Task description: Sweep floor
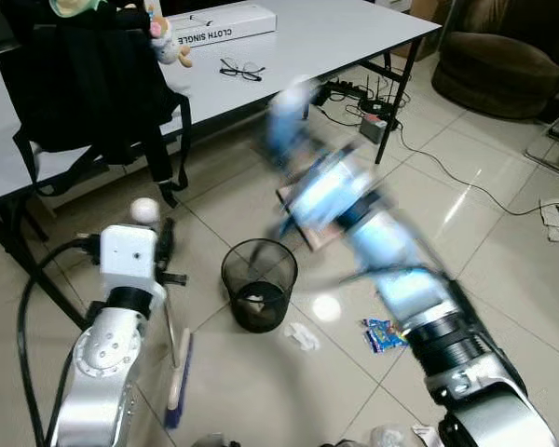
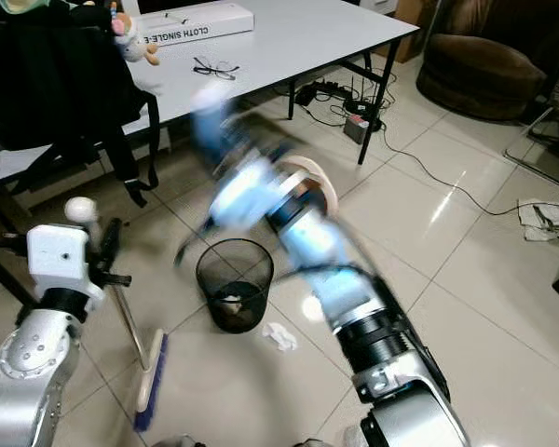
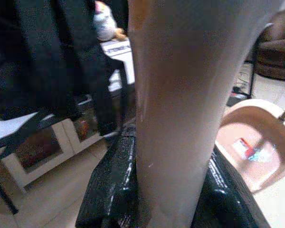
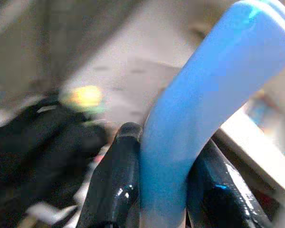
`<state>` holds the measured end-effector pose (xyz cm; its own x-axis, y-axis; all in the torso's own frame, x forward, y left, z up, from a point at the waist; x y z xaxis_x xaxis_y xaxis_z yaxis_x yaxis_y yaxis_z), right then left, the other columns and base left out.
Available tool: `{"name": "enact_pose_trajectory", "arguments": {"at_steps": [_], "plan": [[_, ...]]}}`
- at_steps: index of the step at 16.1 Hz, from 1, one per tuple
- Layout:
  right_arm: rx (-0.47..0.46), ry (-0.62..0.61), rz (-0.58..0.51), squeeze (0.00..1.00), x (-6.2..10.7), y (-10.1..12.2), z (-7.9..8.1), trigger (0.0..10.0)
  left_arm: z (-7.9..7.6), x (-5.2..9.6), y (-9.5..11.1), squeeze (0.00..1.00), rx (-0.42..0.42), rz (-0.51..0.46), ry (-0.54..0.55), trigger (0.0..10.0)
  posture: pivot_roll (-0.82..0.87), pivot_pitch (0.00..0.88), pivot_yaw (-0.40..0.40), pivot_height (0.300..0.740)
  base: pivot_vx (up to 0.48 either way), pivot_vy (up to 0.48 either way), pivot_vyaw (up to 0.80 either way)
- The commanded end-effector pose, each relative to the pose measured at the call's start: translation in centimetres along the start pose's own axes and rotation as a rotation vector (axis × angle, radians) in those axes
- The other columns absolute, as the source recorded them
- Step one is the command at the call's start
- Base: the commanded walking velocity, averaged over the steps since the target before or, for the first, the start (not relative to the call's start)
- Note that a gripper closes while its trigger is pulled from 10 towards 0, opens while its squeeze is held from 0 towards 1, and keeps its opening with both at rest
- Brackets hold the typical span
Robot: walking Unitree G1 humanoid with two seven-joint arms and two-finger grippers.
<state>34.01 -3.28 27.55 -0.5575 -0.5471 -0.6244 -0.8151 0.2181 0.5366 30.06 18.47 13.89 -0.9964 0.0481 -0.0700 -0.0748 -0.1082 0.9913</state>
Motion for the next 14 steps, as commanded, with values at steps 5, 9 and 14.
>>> {"name": "enact_pose_trajectory", "arguments": {"at_steps": [5, 9, 14], "plan": [[0.085, -0.434, 0.147, 0.00, 2.8, 0.1, -12.1, 10.0, -0.9, -0.3, 0.0, 0.00, -0.015, 0.002, -0.074, 10.0, -0.01, 0.053, 0.014, 0.740, 0.000, 0.000, 0.00], [0.232, -0.530, 0.468, 0.00, 8.1, -3.5, -15.6, 10.0, -1.6, -1.1, 0.3, 0.00, 0.019, -0.012, -0.103, 10.0, -0.03, 0.037, 0.017, 0.740, 0.000, 0.000, 0.00], [0.149, -0.542, 0.722, 0.00, 12.9, -7.1, -12.7, 10.0, -4.0, -0.3, -0.6, 0.00, 0.042, 0.029, -0.241, 10.0, -0.03, 0.032, 0.016, 0.740, 0.000, 0.000, -0.64]]}}
Point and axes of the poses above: a point about 5 cm out from each wrist's last joint towards the gripper, its own x axis pointing back from the gripper into the wrist, its own y axis along the axis of the wrist's last joint, z = x × y, the point moved 5 cm from there along -x, pointing out of the wrist towards the gripper, and after that the axes turned 5 degrees about x, right-handed, at the moved point
